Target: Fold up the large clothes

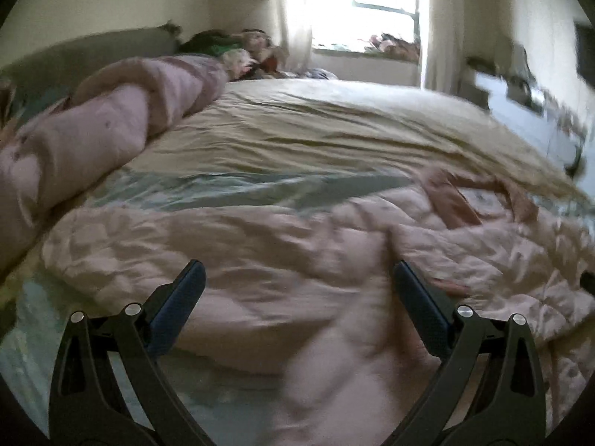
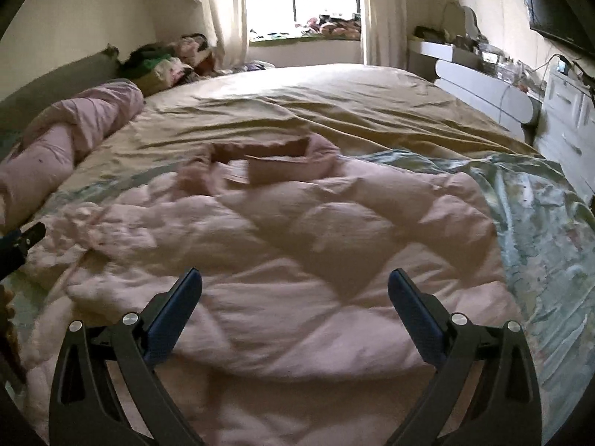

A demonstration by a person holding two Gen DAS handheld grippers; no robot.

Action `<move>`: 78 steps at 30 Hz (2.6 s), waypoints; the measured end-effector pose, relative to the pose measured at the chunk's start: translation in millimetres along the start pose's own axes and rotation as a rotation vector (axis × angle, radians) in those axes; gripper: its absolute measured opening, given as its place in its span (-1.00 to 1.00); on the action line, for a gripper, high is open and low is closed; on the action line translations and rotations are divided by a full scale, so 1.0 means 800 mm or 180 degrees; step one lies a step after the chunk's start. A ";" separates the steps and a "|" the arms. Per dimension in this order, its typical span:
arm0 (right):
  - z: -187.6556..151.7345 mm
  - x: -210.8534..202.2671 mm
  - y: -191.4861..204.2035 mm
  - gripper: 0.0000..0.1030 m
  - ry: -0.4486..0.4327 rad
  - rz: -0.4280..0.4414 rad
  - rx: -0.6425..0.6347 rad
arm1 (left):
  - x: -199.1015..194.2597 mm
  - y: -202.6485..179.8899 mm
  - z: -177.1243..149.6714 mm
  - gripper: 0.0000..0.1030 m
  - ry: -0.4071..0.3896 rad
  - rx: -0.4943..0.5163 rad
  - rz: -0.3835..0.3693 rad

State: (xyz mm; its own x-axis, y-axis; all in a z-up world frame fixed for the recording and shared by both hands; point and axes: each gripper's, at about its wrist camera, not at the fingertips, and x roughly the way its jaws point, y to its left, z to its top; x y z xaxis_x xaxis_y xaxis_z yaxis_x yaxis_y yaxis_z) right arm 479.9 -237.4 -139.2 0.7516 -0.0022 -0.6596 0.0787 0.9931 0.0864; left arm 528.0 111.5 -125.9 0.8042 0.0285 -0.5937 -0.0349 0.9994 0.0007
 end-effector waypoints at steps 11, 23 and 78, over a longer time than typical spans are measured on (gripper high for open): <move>-0.001 -0.034 0.075 0.92 -0.0171 0.0143 -0.0232 | -0.016 0.210 -0.012 0.84 -0.0035 -0.0505 0.0534; -0.005 -0.024 0.249 0.92 -0.0183 0.0691 -0.0502 | 0.011 0.323 -0.045 0.84 0.0085 -0.0818 0.0981; -0.020 -0.032 0.445 0.92 -0.0342 0.1201 -0.0842 | 0.074 0.392 -0.003 -0.92 -0.0011 -0.0871 0.0522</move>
State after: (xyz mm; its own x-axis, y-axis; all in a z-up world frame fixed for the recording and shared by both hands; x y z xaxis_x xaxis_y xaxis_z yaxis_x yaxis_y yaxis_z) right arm 478.0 117.7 -103.5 0.7602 0.3662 -0.5366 -0.3719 0.9226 0.1027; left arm 562.9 426.9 -163.0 0.7766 0.1892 -0.6009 -0.3221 0.9390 -0.1206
